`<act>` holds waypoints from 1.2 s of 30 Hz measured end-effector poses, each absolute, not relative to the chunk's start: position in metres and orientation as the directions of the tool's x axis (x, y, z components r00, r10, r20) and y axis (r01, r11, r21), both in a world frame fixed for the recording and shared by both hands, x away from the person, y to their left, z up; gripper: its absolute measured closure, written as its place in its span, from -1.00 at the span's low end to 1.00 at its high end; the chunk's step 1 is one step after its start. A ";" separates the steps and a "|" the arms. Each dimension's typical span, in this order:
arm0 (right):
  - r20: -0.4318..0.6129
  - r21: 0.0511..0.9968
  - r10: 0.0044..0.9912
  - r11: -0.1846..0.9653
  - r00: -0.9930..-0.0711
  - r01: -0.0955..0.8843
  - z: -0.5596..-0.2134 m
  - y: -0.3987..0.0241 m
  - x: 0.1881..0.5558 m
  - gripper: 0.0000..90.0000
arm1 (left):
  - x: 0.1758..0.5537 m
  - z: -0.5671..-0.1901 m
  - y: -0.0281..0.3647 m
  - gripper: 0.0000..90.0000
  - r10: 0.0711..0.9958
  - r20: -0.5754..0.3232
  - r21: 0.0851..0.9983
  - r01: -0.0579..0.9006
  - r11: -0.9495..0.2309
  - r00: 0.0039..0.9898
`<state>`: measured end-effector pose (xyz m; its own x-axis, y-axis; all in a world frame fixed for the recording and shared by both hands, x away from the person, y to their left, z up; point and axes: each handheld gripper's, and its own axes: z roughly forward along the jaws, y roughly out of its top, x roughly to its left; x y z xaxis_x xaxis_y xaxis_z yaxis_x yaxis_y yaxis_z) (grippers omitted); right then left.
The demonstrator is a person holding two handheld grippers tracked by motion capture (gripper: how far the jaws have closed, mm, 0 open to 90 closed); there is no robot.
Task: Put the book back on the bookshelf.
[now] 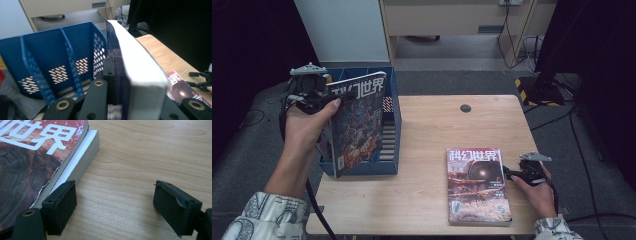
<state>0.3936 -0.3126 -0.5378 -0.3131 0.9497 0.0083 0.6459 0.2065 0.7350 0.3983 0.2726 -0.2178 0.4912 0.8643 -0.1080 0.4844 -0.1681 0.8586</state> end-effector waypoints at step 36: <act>0.001 0.736 0.950 0.212 -0.313 0.643 -0.538 -0.312 0.392 -0.56 | 0.434 -0.224 0.318 0.83 0.928 -0.103 0.841 0.529 -0.111 0.359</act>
<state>0.3925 -0.3121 -0.5377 -0.3130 0.9497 0.0005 0.6429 0.2115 0.7361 0.4341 0.3180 -0.2241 0.3587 0.9277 -0.1032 0.5290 -0.1109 0.8414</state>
